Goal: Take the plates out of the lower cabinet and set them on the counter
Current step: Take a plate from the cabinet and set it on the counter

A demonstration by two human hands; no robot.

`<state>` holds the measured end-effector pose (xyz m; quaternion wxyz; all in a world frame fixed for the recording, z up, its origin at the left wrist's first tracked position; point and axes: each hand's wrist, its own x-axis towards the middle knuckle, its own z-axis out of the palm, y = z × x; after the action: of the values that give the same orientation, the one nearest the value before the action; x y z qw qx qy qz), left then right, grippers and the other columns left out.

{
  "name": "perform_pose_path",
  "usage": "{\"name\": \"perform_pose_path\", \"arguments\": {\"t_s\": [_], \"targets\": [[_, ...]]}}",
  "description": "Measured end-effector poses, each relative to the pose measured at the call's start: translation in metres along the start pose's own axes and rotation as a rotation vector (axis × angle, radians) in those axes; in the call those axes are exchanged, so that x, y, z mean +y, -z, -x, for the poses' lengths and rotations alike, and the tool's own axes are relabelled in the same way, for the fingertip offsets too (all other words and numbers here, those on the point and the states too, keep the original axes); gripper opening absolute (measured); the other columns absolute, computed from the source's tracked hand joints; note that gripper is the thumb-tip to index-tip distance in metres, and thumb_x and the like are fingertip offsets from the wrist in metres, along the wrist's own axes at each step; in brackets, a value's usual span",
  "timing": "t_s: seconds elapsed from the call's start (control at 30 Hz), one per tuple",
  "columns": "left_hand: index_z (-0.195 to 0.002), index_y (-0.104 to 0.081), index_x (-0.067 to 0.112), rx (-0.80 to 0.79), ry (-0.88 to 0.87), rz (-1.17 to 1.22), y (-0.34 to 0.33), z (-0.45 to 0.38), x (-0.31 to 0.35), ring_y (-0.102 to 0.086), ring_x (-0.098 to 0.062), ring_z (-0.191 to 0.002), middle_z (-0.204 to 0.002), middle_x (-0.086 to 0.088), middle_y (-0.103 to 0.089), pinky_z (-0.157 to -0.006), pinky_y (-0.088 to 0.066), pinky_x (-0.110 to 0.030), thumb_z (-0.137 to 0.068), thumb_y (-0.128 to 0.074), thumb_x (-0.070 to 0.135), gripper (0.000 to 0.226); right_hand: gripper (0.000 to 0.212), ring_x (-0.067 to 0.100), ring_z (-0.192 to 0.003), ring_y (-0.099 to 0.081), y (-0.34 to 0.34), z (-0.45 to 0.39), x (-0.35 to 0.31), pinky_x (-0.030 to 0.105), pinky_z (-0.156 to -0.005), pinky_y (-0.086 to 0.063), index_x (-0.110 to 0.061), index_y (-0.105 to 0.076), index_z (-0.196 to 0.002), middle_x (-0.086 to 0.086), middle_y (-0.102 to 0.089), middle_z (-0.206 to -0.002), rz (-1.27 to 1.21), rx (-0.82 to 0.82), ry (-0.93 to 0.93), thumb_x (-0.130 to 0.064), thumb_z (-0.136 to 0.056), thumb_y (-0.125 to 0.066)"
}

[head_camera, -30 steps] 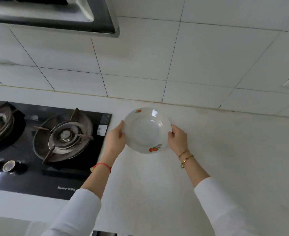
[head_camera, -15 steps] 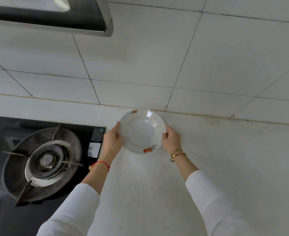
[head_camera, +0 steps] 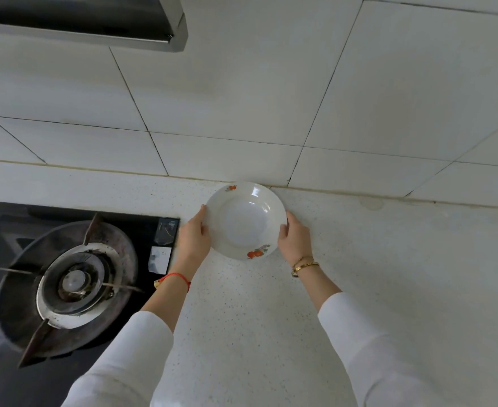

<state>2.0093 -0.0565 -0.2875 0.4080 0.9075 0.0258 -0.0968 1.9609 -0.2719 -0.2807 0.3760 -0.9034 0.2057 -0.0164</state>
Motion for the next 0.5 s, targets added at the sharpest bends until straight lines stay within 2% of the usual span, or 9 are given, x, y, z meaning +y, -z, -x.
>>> {"name": "perform_pose_path", "arguments": {"t_s": [0.03, 0.07, 0.13, 0.17, 0.23, 0.33, 0.5], "targets": [[-0.149, -0.033, 0.014, -0.004, -0.015, -0.01, 0.002, 0.002, 0.002, -0.055, -0.014, -0.073, -0.09, -0.002, -0.064, -0.063, -0.045, -0.023, -0.094, -0.038, 0.0, 0.057, 0.03, 0.02, -0.089, -0.061, 0.001, 0.001, -0.001, 0.03, -0.076, -0.057, -0.004, -0.053, -0.123, 0.016, -0.065, -0.106, 0.0, -0.013, -0.007, -0.004, -0.095, -0.042], [-0.149, -0.033, 0.011, -0.005, -0.042, -0.028, 0.004, 0.003, 0.004, -0.06, -0.021, -0.089, -0.109, -0.008, -0.066, -0.075, -0.046, -0.023, -0.094, -0.04, 0.0, 0.056, 0.033, 0.024, -0.099, -0.061, 0.003, 0.003, -0.002, 0.035, -0.084, -0.056, -0.005, -0.049, -0.128, 0.015, -0.062, -0.114, 0.007, -0.031, -0.018, -0.008, -0.096, -0.043], [-0.148, -0.034, 0.006, -0.015, -0.104, -0.09, 0.008, 0.007, 0.006, -0.05, -0.03, -0.125, -0.141, -0.012, -0.051, -0.099, -0.039, -0.029, -0.095, -0.045, 0.002, 0.054, 0.042, 0.028, -0.115, -0.055, 0.009, 0.007, -0.004, 0.037, -0.095, -0.051, -0.007, -0.04, -0.139, 0.015, -0.053, -0.128, 0.026, -0.062, -0.039, -0.014, -0.097, -0.044], [-0.148, -0.033, 0.006, -0.023, -0.119, -0.128, 0.011, 0.009, 0.007, -0.043, -0.029, -0.135, -0.148, -0.011, -0.044, -0.106, -0.036, -0.033, -0.096, -0.046, 0.006, 0.054, 0.046, 0.029, -0.121, -0.051, 0.014, 0.009, -0.004, 0.037, -0.099, -0.047, -0.008, -0.036, -0.142, 0.015, -0.049, -0.134, 0.038, -0.071, -0.044, -0.017, -0.098, -0.044], [-0.149, -0.032, 0.01, -0.034, -0.129, -0.205, 0.019, 0.015, 0.01, -0.036, -0.027, -0.14, -0.153, -0.008, -0.037, -0.109, -0.035, -0.04, -0.098, -0.047, 0.014, 0.054, 0.051, 0.03, -0.132, -0.041, 0.023, 0.014, -0.005, 0.037, -0.106, -0.038, -0.008, -0.031, -0.146, 0.015, -0.042, -0.143, 0.063, -0.083, -0.04, -0.018, -0.098, -0.045], [-0.148, -0.033, 0.012, -0.033, -0.175, -0.284, 0.032, 0.031, 0.017, -0.035, -0.024, -0.141, -0.153, -0.006, -0.036, -0.108, -0.039, -0.042, -0.099, -0.046, 0.019, 0.052, 0.051, 0.03, -0.145, -0.022, 0.04, 0.027, -0.004, 0.039, -0.115, -0.024, -0.008, -0.03, -0.146, 0.014, -0.035, -0.151, 0.096, -0.085, 0.025, -0.017, -0.098, -0.044], [-0.147, -0.035, 0.012, -0.01, -0.254, -0.321, 0.05, 0.071, 0.034, -0.031, -0.024, -0.143, -0.152, -0.008, -0.038, -0.112, -0.035, -0.04, -0.098, -0.047, 0.017, 0.051, 0.049, 0.028, -0.147, -0.018, 0.067, 0.062, -0.006, 0.038, -0.119, -0.019, -0.009, -0.031, -0.146, 0.011, -0.033, -0.153, 0.109, -0.039, 0.153, -0.017, -0.099, -0.042]]}}
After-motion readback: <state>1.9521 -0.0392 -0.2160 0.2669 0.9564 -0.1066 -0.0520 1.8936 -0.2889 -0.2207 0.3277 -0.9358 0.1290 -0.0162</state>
